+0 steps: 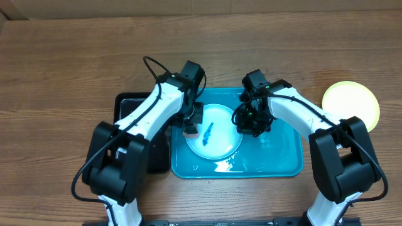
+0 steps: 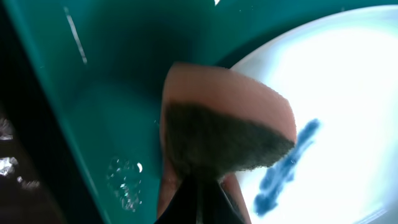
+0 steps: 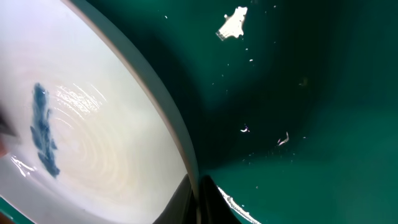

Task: Clean dirty plates on tray and stack at the side
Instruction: 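Carry the sponge with the left gripper onto the white plate, then scrub the white plate with the sponge while the right gripper holds its rim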

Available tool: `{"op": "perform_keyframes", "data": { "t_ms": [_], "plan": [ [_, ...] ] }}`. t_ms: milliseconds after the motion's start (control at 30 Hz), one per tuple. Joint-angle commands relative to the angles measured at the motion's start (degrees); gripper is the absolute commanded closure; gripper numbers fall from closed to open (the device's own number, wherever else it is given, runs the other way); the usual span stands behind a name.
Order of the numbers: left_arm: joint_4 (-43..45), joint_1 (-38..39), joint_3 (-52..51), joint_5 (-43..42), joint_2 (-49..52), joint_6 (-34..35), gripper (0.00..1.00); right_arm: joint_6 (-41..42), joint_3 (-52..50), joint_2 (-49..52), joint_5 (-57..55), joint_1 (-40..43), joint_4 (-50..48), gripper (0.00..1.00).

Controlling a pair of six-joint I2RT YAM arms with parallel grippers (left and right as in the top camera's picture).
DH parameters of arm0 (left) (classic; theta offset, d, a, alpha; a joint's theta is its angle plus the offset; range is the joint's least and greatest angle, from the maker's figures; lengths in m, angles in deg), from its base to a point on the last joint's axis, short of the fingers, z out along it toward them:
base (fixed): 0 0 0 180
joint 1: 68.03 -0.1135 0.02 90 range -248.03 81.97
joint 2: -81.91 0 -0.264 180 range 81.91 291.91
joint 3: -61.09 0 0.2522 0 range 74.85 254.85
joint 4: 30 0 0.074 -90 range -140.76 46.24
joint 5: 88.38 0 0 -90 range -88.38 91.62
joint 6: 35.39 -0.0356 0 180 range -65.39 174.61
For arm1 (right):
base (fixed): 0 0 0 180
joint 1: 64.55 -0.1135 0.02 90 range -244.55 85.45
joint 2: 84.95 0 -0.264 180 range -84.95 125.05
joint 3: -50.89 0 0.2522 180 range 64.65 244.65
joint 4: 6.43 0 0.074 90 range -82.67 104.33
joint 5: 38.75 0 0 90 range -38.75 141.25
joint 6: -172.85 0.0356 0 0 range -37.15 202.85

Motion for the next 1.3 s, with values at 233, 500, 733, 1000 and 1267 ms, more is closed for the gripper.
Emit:
{"op": "perform_keyframes", "data": {
  "t_ms": [233, 500, 733, 1000, 1267],
  "plan": [
    [1.9, 7.9, 0.5, 1.5, 3.6, 0.5, 0.96, 0.2, 0.1, -0.5, 0.2, 0.1, 0.1, 0.96],
    [2.2, 12.5, 0.5, -5.4, 3.6, -0.2, 0.96, 0.2, 0.1, -0.5, 0.2, 0.1, 0.8, 0.96],
    [5.7, 11.8, 0.5, -15.6, 3.6, -0.5, 0.96, 0.2, 0.1, -0.5, 0.2, 0.1, 1.4, 0.96],
    [9.1, 11.5, 0.5, -23.5, 3.6, -1.0, 0.96, 0.2, 0.1, -0.5, 0.2, 0.1, 1.8, 0.96],
    [-0.8, 9.9, 0.5, -0.7, 3.6, 1.6, 0.96, 0.2, 0.1, -0.5, 0.2, 0.1, 2.1, 0.96]
  ]
}}
